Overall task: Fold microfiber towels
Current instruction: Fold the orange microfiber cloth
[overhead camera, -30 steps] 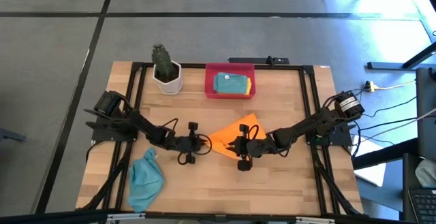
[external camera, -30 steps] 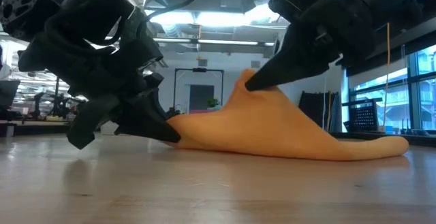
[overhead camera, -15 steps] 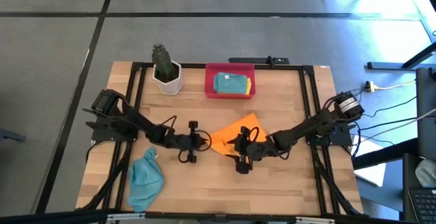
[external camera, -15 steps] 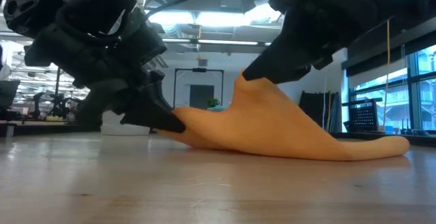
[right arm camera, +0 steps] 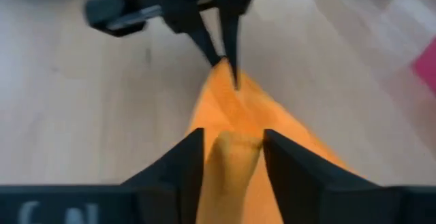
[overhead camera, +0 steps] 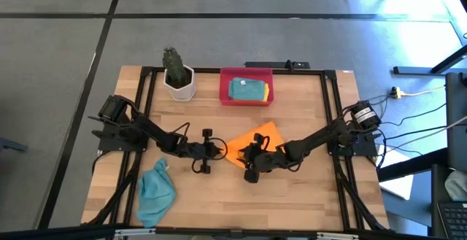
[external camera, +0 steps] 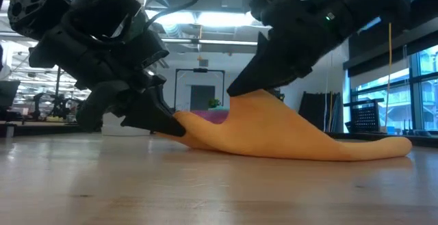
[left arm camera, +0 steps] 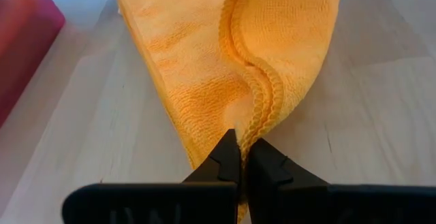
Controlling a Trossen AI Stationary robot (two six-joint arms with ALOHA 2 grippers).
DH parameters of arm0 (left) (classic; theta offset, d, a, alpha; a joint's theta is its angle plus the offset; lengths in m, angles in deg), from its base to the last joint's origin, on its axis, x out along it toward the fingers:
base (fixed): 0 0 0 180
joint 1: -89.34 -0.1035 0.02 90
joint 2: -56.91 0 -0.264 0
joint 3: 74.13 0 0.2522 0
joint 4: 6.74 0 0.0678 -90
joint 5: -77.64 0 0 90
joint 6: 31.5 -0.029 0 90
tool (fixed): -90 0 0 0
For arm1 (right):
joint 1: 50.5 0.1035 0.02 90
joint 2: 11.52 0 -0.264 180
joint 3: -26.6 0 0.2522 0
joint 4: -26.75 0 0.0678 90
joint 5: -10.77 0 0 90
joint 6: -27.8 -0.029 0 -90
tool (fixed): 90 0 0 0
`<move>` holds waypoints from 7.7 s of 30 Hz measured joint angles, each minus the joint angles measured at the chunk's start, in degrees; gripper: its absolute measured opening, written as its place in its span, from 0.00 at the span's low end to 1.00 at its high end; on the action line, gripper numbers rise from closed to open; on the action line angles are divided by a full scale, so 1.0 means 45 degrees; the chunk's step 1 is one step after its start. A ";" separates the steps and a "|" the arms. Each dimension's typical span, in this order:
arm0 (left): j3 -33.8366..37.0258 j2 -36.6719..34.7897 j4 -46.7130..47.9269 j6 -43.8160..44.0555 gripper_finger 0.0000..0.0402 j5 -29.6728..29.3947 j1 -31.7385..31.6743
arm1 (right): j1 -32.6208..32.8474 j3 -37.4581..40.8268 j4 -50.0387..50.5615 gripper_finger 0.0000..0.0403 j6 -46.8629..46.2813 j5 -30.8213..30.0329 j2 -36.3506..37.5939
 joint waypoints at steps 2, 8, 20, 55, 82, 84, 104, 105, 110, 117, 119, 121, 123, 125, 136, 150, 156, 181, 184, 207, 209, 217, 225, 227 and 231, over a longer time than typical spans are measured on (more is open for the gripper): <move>0.0000 0.0000 0.0026 0.0029 0.00 0.0003 0.0000 | -0.0001 -0.0330 0.0774 0.31 -0.0012 -0.0328 0.0000; 0.0000 0.0000 0.0163 0.0209 0.00 0.0003 0.0000 | 0.0012 -0.0832 0.2021 0.09 -0.0012 -0.0398 0.0000; 0.0004 -0.0397 0.0506 0.0207 0.00 -0.0014 0.0013 | 0.0785 -0.0832 0.3239 0.01 -0.0241 -0.0071 0.0927; -1.1284 -0.4167 1.5182 -0.3094 0.00 -0.5507 -0.1110 | -0.1132 -0.5629 0.9712 0.00 0.4363 -0.2750 0.5756; -0.5986 -0.2370 1.1847 0.2595 0.00 -0.2947 0.4255 | 0.3174 0.0782 0.1714 0.00 0.0071 0.0754 0.3719; -0.5966 -0.1796 1.1212 0.2606 0.00 -0.2268 0.4551 | 0.3581 0.0775 0.1249 0.00 -0.0235 0.0816 0.2881; -0.6290 -0.1254 1.2408 0.0446 0.00 0.0134 0.0410 | 0.1664 0.0194 0.5889 0.00 -0.2640 -0.1326 0.2379; -0.6290 -0.1235 1.2406 0.0255 0.00 0.0222 0.0117 | 0.1448 0.0211 0.6085 0.00 -0.2715 -0.1319 0.2266; -0.6134 -0.1214 1.2260 -0.0200 0.00 0.1073 -0.1181 | 0.0534 0.0217 0.6520 0.00 -0.2940 -0.1774 0.1861; -0.5021 -0.1214 1.0833 -0.0491 0.00 0.2065 -0.2397 | -0.0691 0.0208 0.6371 0.00 -0.2656 -0.1225 0.1210; -0.4640 -0.1214 1.0266 -0.0498 0.00 0.2403 -0.2696 | -0.0982 0.0198 0.6235 0.01 -0.2644 -0.0935 0.0900; -0.4386 -0.1214 0.9809 -0.0498 0.00 0.2625 -0.2907 | -0.1195 0.0193 0.6130 0.04 -0.2668 -0.0874 0.0612; -0.4234 -0.1214 0.9618 -0.0503 0.01 0.2775 -0.3055 | -0.1341 0.0200 0.6114 0.07 -0.2654 -0.0841 0.0418; -0.4150 -0.1207 0.9724 -0.0685 0.04 0.3165 -0.3101 | -0.1432 0.0257 0.6227 0.11 -0.2643 -0.0832 0.0344; -0.4272 -0.1432 0.9883 -0.0979 0.20 0.2289 -0.3069 | -0.1426 0.0232 0.7509 0.25 -0.3065 -0.1600 0.1796; -0.5450 -0.2734 0.9961 -0.0497 0.20 0.1732 -0.1486 | -0.0421 0.0268 0.7967 0.27 -0.2601 -0.1849 0.3015; -0.5432 -0.1208 0.9548 0.0370 0.20 0.1904 -0.0120 | -0.0913 0.1070 0.6450 0.21 -0.1694 -0.0682 0.2440; -0.5454 0.0476 1.1544 0.1785 0.19 0.2312 0.0772 | -0.3017 0.1410 0.5324 0.01 0.0010 0.1561 0.1846; -0.5465 0.0457 1.1938 0.1969 0.19 0.2115 0.0639 | -0.2782 0.1412 0.5829 0.01 -0.0458 0.1653 0.1846; -0.5702 -0.1216 1.2546 -0.0730 0.18 -0.4039 0.1088 | 0.0153 0.0413 0.5167 0.01 -0.0277 0.1465 0.2387; -0.5702 -0.1311 1.1437 -0.0702 0.18 -0.3534 0.1469 | -0.0245 0.0334 0.5159 0.01 0.0010 0.0783 0.2385; -0.5697 0.0079 0.8416 -0.2075 0.17 -0.1545 0.2383 | -0.2072 0.0331 0.5139 0.01 0.0580 0.1528 0.2147; -0.5697 0.1507 0.7134 -0.3348 0.29 -0.1649 0.2135 | -0.2175 0.0339 0.5149 0.01 0.0720 0.1850 0.2142; -0.5702 0.1674 0.6868 -0.3724 0.34 -0.1666 0.2075 | -0.2136 0.0339 0.5167 0.01 0.0707 0.1868 0.2142; -0.5702 0.2058 0.6725 -0.4291 0.44 -0.2115 0.2055 | -0.2136 0.0339 0.5154 0.01 0.0712 0.2147 0.2142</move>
